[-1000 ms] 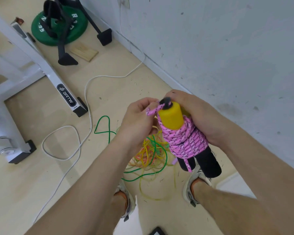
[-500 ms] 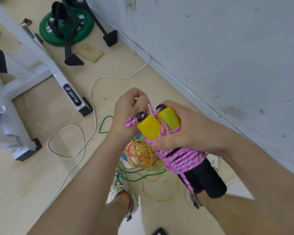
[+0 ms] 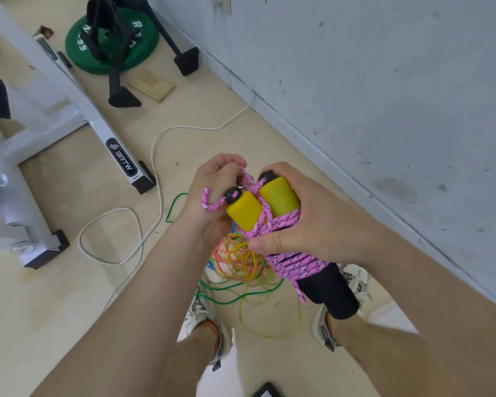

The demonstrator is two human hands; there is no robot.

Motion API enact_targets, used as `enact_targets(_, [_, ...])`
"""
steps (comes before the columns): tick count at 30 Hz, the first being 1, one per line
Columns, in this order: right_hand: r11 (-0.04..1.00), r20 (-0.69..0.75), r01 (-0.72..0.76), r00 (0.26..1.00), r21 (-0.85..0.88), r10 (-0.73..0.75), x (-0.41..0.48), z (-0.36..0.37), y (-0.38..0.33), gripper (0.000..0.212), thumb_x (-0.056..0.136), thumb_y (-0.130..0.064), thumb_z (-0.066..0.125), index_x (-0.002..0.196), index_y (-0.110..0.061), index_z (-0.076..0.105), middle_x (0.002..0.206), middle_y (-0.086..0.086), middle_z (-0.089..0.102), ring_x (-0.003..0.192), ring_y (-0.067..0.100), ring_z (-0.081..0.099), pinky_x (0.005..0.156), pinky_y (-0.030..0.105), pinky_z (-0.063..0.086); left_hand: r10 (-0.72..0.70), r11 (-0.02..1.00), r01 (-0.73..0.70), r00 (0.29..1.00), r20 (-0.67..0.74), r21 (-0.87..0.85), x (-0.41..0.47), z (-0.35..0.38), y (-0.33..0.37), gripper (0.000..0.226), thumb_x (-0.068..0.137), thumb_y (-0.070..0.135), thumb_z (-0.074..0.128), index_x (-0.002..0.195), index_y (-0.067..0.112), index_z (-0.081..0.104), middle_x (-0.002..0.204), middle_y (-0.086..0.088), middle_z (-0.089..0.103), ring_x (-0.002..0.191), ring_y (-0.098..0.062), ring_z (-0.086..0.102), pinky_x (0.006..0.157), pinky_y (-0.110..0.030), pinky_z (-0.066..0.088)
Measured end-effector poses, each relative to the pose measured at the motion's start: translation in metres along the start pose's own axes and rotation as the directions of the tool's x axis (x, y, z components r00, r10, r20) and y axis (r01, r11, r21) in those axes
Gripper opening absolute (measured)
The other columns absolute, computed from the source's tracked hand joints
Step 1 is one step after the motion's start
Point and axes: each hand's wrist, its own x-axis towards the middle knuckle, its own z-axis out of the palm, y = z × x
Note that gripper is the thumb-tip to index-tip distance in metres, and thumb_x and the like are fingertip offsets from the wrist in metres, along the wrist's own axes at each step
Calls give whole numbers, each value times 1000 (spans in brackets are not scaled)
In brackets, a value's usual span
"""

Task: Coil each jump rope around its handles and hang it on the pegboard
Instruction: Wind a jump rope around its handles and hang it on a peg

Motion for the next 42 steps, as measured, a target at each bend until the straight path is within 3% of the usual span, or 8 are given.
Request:
enact_targets(7, [965,-122,11,992,-263,-45,0,5,3,45,72,-57,75,100,-47,41,70,-15,59,64,-3,56,55,13,37,-117,991,116,993,10,64,7,0,-10,29,88,-9,39,78,10,58,65,-11,51,53,-20,48,49,-23,42])
enact_targets(15, [989,6,-118,993,-93,119,7,-3,22,21,84,-52,66,90,-36,55,74,-15,60,69,-1,55,68,21,41,176,851,-290,943,281,439,-6,-2,14,34,85,-9,37,81,12,63,57,-4,55,47,-16,49,47,-21,39])
enact_targets(23, [982,91,-108,988,-153,123,1,9,15,66,68,-34,86,123,-35,47,105,-6,66,94,14,65,85,41,54,174,878,-219,974,143,425,-5,7,5,30,81,1,43,70,21,62,47,5,47,49,-14,38,48,-23,32])
enact_targets(30, [349,-94,-6,968,-937,-234,-5,45,10,49,70,-2,53,112,-20,33,76,-1,63,81,30,56,69,38,22,32,974,13,980,-195,228,7,8,-13,23,84,3,44,72,14,59,53,0,50,45,-13,42,49,-22,36])
enact_targets(32, [416,-93,-14,981,-909,-171,-2,42,18,57,75,-21,69,119,-21,33,85,-1,67,88,29,59,73,39,32,68,972,-29,985,-161,234,5,8,-9,21,82,3,45,73,15,60,50,2,50,44,-13,41,55,-27,40])
enact_targets(35, [932,124,-190,963,-309,238,-2,15,24,79,72,-69,66,136,-37,31,118,-10,62,116,16,55,100,44,43,104,958,-110,994,34,263,2,5,4,26,82,0,43,82,18,63,44,6,45,41,-12,36,60,-31,43])
enact_targets(38, [981,-41,-175,984,-77,173,2,-5,30,91,63,-84,57,141,-42,34,141,-14,48,133,8,44,109,37,38,114,923,-166,979,166,347,-7,12,12,25,86,0,43,88,17,61,42,9,44,40,-9,37,44,-18,32])
enact_targets(42, [887,-287,-130,958,-443,-2,7,5,31,108,59,-72,67,149,-36,21,158,-10,16,145,14,18,113,46,25,18,916,-120,966,259,382,-15,25,8,22,84,-3,40,91,11,56,47,-4,50,40,-16,42,43,-21,35])
